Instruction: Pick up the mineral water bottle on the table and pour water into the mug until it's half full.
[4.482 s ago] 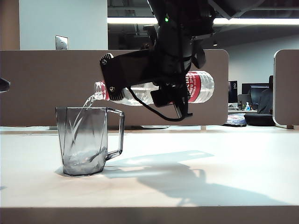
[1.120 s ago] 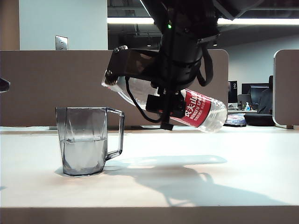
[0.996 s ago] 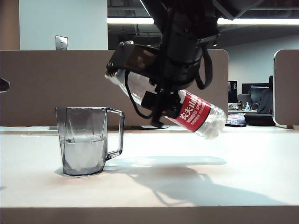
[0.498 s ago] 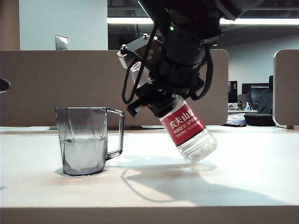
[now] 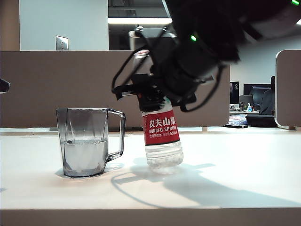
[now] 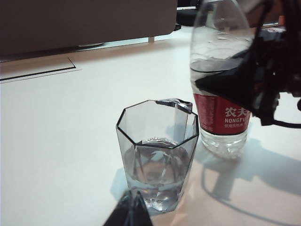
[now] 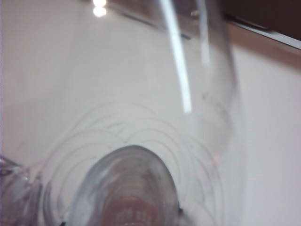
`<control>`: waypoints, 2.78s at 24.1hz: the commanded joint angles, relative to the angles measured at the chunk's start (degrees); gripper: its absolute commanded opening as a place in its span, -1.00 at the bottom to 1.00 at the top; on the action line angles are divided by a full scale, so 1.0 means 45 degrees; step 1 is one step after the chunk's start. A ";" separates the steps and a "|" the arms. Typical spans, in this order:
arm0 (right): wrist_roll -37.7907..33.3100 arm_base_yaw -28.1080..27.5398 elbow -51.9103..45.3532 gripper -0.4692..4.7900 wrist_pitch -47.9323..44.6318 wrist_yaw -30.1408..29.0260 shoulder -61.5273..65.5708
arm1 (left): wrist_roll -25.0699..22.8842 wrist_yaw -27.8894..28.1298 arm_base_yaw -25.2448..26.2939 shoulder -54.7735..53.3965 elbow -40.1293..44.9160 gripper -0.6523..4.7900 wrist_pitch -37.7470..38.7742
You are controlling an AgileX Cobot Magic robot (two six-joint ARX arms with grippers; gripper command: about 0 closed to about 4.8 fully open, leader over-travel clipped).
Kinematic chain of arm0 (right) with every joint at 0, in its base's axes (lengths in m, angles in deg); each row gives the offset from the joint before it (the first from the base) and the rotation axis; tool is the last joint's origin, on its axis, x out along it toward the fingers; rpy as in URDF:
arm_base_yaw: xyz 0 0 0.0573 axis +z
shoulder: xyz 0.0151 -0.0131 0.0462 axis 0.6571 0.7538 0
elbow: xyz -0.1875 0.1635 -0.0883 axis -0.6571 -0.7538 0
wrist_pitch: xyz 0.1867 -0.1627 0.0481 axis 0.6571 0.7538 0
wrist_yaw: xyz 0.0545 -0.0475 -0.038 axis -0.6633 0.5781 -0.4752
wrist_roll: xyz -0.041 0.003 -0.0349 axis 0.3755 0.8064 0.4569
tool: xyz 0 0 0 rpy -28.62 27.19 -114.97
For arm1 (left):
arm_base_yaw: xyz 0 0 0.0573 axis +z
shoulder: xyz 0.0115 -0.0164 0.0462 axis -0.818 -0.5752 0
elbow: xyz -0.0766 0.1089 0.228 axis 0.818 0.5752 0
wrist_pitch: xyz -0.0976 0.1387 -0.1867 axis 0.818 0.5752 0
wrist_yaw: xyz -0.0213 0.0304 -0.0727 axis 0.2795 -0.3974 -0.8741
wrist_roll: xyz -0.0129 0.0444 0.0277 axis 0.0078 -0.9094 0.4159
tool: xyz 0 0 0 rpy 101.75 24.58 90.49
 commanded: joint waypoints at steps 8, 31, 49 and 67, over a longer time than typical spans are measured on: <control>-0.1219 -0.0500 -0.2045 -0.12 -0.3803 -0.0520 -0.0039 | -0.0005 -0.0015 0.0034 -0.0015 -0.0044 -0.78 -0.0160; -0.1214 0.0423 -0.2914 1.00 -0.0505 -0.0729 -0.3094 | -0.0005 -0.0019 0.2132 -0.0010 -0.0044 -0.78 -0.0165; -0.2448 0.2715 -0.3954 0.82 0.5989 0.0962 -1.0025 | -0.0005 0.0019 0.7062 0.0578 -0.0039 -0.78 -0.0437; -0.3152 0.2987 -0.3954 -0.84 0.7966 0.0952 -1.5149 | -0.0005 -0.0019 0.7062 0.0573 -0.0044 -0.78 -0.0437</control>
